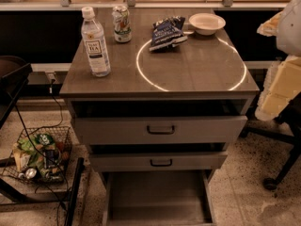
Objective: Place blue chip bag into bottom drawer
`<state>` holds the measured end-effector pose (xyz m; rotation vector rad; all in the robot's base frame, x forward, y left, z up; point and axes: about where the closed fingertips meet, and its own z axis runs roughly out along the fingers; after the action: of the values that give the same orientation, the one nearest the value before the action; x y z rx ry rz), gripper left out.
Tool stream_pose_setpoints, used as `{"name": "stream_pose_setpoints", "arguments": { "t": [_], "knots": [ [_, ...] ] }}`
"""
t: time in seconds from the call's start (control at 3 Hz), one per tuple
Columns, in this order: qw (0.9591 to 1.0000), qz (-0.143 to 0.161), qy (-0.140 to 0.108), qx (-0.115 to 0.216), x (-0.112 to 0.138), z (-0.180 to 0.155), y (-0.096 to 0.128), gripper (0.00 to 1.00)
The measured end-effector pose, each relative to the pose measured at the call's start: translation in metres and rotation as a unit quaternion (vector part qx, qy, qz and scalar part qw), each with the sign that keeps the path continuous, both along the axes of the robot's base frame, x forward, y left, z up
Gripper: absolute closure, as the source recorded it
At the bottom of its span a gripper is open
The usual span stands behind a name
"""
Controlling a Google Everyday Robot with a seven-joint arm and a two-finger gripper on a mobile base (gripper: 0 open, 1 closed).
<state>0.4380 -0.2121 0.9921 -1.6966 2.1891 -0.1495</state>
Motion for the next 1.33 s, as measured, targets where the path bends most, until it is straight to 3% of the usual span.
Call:
{"name": "stream_pose_setpoints", "arguments": {
  "t": [0.33, 0.67, 1.0, 1.33],
  "knots": [
    [1.0, 0.0, 0.0, 0.0, 0.0, 0.0, 0.0, 0.0],
    [0.9991, -0.012, -0.025, 0.031, 0.014, -0.005, 0.003, 0.0],
    [0.9907, -0.034, -0.04, 0.126, 0.051, -0.038, 0.024, 0.0],
    [0.9728, -0.048, -0.073, 0.215, 0.114, -0.05, 0.054, 0.0]
  ]
}}
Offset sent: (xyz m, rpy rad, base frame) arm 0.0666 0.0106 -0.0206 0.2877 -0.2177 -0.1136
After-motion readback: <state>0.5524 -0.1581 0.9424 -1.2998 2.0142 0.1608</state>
